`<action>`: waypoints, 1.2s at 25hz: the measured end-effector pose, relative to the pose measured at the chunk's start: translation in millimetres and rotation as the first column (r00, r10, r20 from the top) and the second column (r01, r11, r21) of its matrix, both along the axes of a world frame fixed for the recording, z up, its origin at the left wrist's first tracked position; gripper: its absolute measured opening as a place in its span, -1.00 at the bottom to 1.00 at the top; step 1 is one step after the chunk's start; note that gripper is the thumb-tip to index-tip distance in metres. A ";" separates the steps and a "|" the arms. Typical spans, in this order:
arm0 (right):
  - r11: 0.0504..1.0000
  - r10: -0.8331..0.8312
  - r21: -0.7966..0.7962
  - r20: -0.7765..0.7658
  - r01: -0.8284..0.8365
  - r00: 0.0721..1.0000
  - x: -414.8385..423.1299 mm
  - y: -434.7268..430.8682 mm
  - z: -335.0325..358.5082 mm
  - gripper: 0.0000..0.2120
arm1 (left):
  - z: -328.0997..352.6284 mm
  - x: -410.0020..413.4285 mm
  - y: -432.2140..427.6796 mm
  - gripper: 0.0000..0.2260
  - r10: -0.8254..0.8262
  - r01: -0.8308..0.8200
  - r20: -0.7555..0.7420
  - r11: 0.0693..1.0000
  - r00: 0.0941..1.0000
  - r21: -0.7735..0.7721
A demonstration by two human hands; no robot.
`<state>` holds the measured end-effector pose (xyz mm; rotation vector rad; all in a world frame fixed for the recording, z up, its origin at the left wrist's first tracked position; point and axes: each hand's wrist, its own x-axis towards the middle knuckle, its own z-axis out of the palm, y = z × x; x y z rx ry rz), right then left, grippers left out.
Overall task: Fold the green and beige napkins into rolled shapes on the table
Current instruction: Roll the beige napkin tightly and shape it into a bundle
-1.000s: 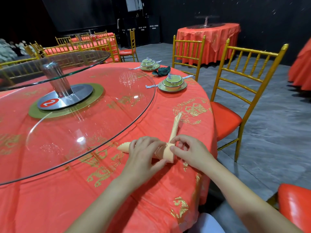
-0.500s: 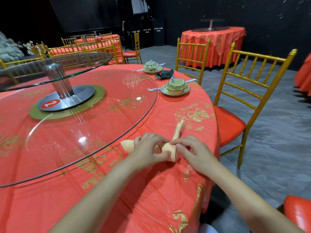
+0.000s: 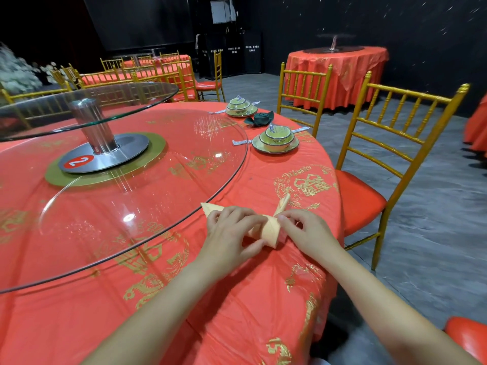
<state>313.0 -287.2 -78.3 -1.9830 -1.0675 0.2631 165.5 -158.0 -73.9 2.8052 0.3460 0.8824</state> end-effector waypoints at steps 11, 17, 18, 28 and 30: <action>0.996 0.062 0.062 0.020 -0.063 0.998 7.5 4.0 6.8 -0.83 | 12.3 36.0 15.4 -0.61 0.029 -0.051 -0.203 0.993 0.979 -0.107; 1.000 0.023 0.010 -0.086 -0.022 0.996 29.4 17.6 11.9 -0.92 | -6.1 34.5 0.6 -0.83 0.065 -0.069 0.057 0.995 0.996 0.075; 1.000 0.011 0.000 -0.103 -0.011 0.995 33.6 19.2 10.2 -0.91 | -7.9 36.6 0.8 -0.84 0.069 -0.075 0.065 0.994 0.995 0.084; 0.985 0.074 0.166 -0.141 -0.050 0.987 52.6 28.9 10.3 -0.93 | -0.3 66.9 13.6 -0.67 0.073 -0.079 -0.054 0.989 0.996 -0.128; 0.992 0.048 0.124 -0.147 -0.030 0.988 58.0 34.9 4.9 -0.95 | 3.9 75.0 15.8 -0.61 0.067 -0.092 -0.119 0.972 0.991 -0.214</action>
